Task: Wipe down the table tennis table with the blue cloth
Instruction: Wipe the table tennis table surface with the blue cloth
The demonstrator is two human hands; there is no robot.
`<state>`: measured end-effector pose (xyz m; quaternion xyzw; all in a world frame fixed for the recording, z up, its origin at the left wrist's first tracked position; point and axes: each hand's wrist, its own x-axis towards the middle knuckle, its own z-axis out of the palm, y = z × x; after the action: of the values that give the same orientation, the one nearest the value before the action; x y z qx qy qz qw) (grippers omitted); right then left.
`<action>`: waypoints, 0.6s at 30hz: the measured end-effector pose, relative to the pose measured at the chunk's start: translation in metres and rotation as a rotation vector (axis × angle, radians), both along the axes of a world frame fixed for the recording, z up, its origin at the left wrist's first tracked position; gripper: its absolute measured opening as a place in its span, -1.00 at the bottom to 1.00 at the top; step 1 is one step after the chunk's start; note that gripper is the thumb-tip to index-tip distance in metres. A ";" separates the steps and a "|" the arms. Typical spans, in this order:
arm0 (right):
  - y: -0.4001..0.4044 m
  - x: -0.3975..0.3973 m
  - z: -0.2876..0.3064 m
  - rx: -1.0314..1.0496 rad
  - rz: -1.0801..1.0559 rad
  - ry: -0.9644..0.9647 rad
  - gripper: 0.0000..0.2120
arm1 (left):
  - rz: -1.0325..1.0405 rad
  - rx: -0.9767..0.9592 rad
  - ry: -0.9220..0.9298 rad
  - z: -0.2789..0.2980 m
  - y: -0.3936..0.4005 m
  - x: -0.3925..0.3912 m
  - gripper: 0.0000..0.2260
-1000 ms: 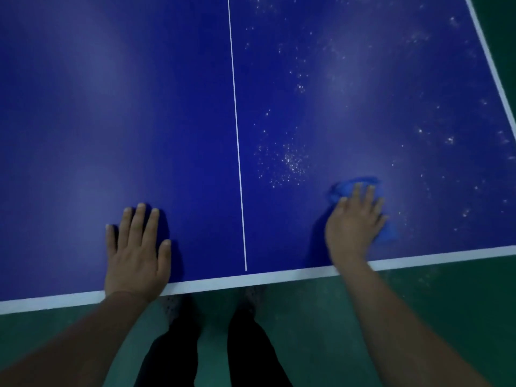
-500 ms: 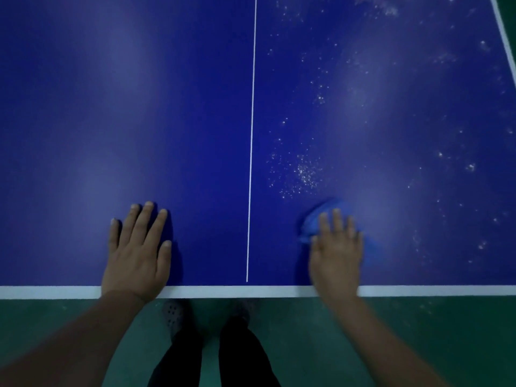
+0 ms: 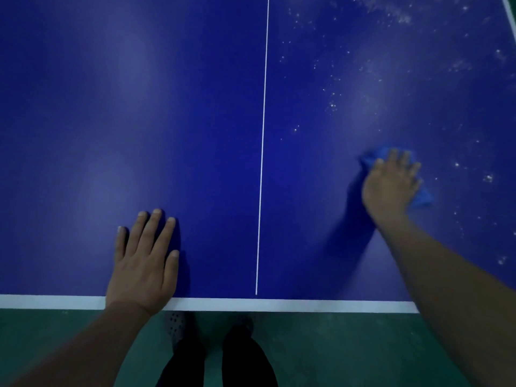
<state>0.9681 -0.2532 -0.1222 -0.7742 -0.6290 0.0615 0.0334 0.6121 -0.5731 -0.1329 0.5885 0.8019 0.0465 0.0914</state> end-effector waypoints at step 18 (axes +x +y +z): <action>-0.011 0.029 0.015 -0.055 -0.069 0.058 -0.50 | 0.019 -0.008 -0.001 0.002 0.001 0.002 -0.44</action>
<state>0.9973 -0.2641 -0.1076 -0.7941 -0.5986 0.1002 0.0325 0.6139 -0.5723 -0.1307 0.5804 0.8077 0.0446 0.0938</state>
